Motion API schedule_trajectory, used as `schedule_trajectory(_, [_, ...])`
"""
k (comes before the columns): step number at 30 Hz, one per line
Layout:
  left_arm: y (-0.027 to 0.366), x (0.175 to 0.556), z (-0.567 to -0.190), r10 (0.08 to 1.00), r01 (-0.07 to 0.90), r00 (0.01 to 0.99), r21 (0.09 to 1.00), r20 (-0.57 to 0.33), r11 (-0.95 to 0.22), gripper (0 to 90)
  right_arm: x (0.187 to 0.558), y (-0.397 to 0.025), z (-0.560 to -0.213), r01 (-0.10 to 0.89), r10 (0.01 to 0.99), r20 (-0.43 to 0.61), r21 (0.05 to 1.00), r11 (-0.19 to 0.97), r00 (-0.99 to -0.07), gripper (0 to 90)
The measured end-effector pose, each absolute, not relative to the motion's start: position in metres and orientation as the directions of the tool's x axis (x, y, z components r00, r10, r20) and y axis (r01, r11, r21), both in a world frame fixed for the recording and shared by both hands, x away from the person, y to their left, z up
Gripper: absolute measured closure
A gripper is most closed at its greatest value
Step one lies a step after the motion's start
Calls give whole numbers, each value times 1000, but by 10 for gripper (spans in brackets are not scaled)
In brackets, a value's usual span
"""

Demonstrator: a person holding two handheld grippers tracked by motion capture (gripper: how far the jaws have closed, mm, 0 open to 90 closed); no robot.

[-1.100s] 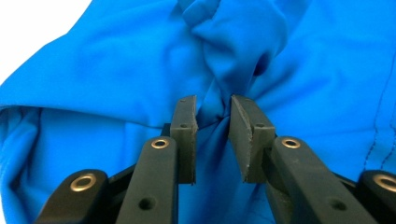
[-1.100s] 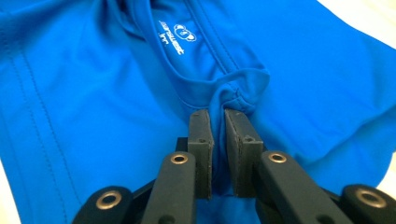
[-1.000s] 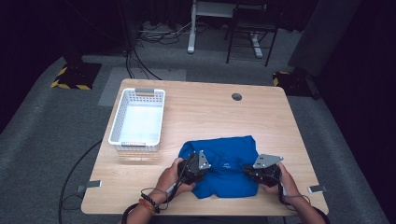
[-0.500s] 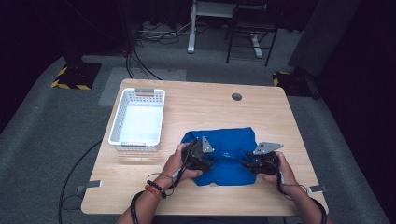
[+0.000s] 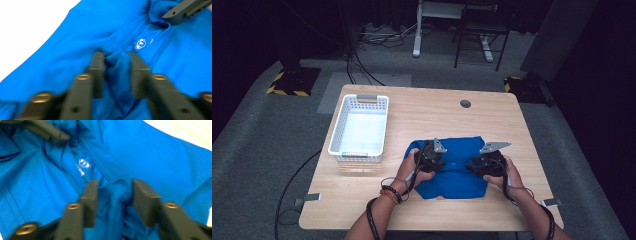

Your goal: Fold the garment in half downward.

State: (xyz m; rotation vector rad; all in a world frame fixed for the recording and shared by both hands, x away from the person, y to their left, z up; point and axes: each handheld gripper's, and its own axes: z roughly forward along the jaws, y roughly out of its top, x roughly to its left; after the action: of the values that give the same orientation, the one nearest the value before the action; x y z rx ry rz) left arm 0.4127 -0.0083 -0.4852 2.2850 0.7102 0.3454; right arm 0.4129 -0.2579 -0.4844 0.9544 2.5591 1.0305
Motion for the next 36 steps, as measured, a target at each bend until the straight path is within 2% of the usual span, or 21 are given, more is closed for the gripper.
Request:
schedule_trajectory(1, [-7,411,-485,577,386,816,712,34,-587,808,412,-258,-486,477,637,34,694,540,-770,785])
schedule_trajectory(2, [-6,409,-485,580,384,814,716,35,-583,817,411,-259,-487,468,624,47,704,533,-780,811])
schedule_trajectory(5, [-2,400,-480,573,367,819,737,34,-568,824,406,-261,-485,440,603,43,725,530,-797,833])
schedule_trajectory(10, [13,375,-463,532,307,845,773,47,-555,823,394,-266,-468,385,566,43,776,500,-823,834])
schedule_trajectory(15, [26,348,-459,497,277,866,773,57,-571,808,376,-268,-459,311,491,15,791,527,-871,832])
schedule_trajectory(17, [33,334,-464,483,274,874,772,48,-573,807,360,-268,-459,266,448,-25,774,575,-894,829])
schedule_trajectory(27, [38,297,-495,429,272,900,674,74,-687,740,324,-267,-481,224,387,-75,708,670,-919,758])
schedule_trajectory(34, [48,293,-503,462,313,886,689,37,-654,717,311,-270,-494,205,390,-132,676,707,-911,760])
schedule_trajectory(36, [54,293,-503,475,329,880,692,24,-643,690,307,-273,-497,208,395,-140,667,715,-908,727])
